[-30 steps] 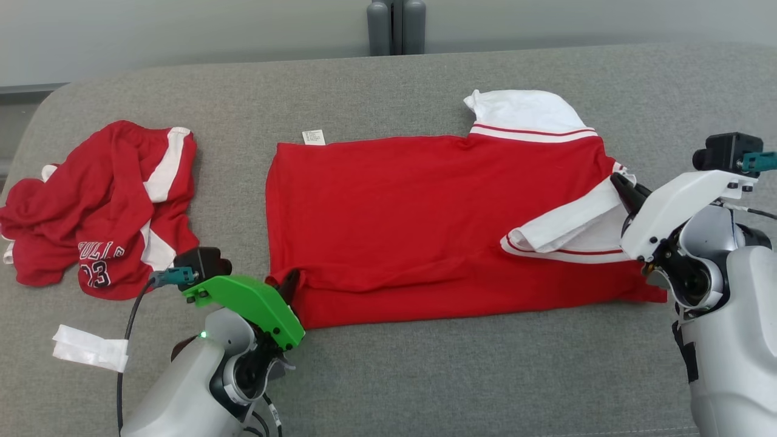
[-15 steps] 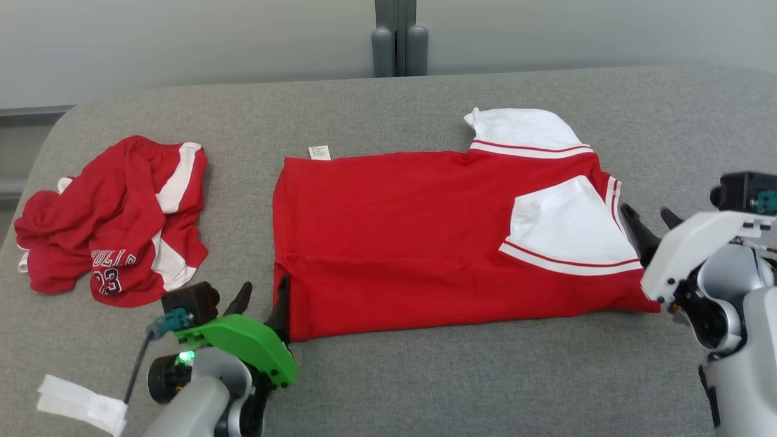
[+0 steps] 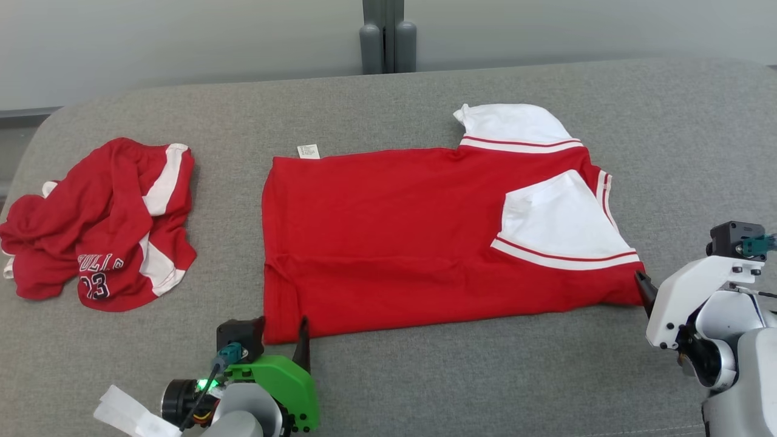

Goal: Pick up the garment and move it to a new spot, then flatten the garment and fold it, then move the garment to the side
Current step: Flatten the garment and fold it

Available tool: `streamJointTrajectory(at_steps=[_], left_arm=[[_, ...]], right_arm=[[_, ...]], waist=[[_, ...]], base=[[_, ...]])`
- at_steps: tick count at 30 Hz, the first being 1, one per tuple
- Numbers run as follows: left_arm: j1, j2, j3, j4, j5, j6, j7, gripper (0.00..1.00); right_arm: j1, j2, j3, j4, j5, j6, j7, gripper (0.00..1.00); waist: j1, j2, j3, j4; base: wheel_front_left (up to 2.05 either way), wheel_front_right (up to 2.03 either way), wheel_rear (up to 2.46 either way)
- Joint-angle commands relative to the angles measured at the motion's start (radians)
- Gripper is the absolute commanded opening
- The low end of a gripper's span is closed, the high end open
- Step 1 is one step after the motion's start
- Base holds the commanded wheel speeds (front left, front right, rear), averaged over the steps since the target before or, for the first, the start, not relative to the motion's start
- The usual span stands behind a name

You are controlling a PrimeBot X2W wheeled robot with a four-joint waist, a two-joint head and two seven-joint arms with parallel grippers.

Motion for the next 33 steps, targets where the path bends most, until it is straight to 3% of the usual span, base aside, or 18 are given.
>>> streamJointTrajectory(at_steps=[1,7,19,20,21,22,27,33], left_arm=[[-0.017,0.004,0.001,0.017,0.008,0.009,-0.008,1.0],[-0.043,0.001,-0.002,0.077,0.027,0.02,-0.022,1.0],[-0.045,-0.039,0.012,0.131,-0.046,-0.026,0.022,1.0],[-0.04,-0.043,0.011,0.136,-0.056,-0.035,0.035,0.61],[-0.034,-0.047,0.009,0.141,-0.064,-0.047,0.049,0.0],[-0.028,-0.052,0.007,0.145,-0.073,-0.056,0.061,0.0],[0.007,-0.056,0.011,0.128,-0.116,-0.098,0.088,0.0],[0.068,-0.027,0.023,0.067,-0.151,-0.084,0.11,0.0]], right_arm=[[-0.021,0.001,-0.005,0.027,-0.015,0.0,-0.014,1.0],[-0.082,-0.009,-0.006,0.155,-0.043,0.0,-0.056,1.0],[-0.149,0.002,0.009,0.345,-0.005,0.0,-0.065,1.0],[-0.145,0.005,0.014,0.357,0.005,0.0,-0.054,1.0],[-0.139,0.009,0.02,0.37,0.013,0.001,-0.04,0.85],[-0.135,0.012,0.027,0.369,0.024,0.002,-0.046,0.0],[-0.094,0.003,-0.004,0.332,0.06,0.0,-0.08,0.0],[0.001,0.014,-0.029,0.2,0.104,0.0,-0.114,0.0]], waist=[[0.0,0.0,0.009,-0.002],[0.0,0.0,0.045,0.009],[0.0,0.0,0.096,0.015],[0.0,0.0,0.095,0.015],[0.0,0.0,0.092,0.015],[0.0,0.0,0.089,0.016],[0.0,0.0,0.046,0.017],[0.0,0.0,-0.025,0.012]], base=[[0.0,0.0,0.0],[0.0,0.0,0.0],[0.0,0.0,0.0],[0.0,0.0,0.0],[0.0,0.0,0.0],[0.0,0.0,0.0],[0.0,0.0,0.0],[0.0,0.0,0.0]])
